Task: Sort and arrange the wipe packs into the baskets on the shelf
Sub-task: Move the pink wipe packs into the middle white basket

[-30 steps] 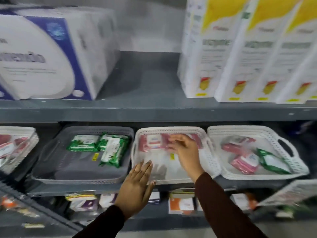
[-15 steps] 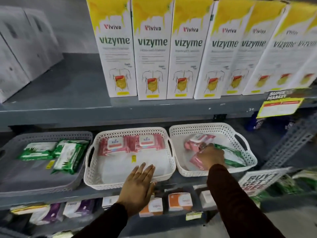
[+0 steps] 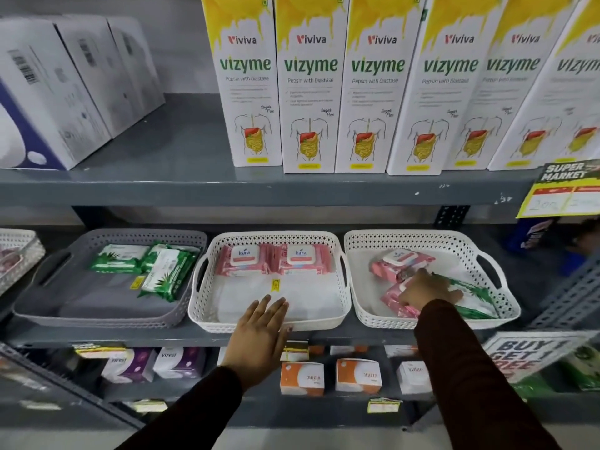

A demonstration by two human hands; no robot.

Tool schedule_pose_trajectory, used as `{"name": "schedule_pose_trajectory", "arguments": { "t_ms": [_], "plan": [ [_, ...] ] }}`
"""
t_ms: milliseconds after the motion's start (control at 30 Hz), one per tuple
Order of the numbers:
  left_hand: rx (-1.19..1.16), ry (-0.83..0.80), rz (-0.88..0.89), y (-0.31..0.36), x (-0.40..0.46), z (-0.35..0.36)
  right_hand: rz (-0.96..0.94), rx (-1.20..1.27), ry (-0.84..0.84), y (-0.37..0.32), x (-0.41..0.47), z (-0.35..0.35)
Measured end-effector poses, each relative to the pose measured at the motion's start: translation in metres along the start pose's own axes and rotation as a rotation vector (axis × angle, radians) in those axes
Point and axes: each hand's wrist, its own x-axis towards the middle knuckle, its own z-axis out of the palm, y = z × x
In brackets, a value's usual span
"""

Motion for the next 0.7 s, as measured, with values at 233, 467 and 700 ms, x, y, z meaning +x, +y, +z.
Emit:
{"name": "schedule_pose_trajectory", "arguments": {
  "t_ms": [233, 467, 700],
  "plan": [
    [0.031, -0.004, -0.045, 0.005, 0.001, 0.004, 0.057, -0.02, -0.008, 0.005, -0.002, -0.005],
    [0.096, -0.018, -0.015, 0.004, -0.003, 0.007, -0.168, 0.406, 0.429, -0.018, -0.062, 0.016],
    [0.106, -0.031, 0.005, 0.004, -0.005, 0.007, -0.807, 0.554, 0.49, -0.087, -0.083, 0.011]
  ]
}}
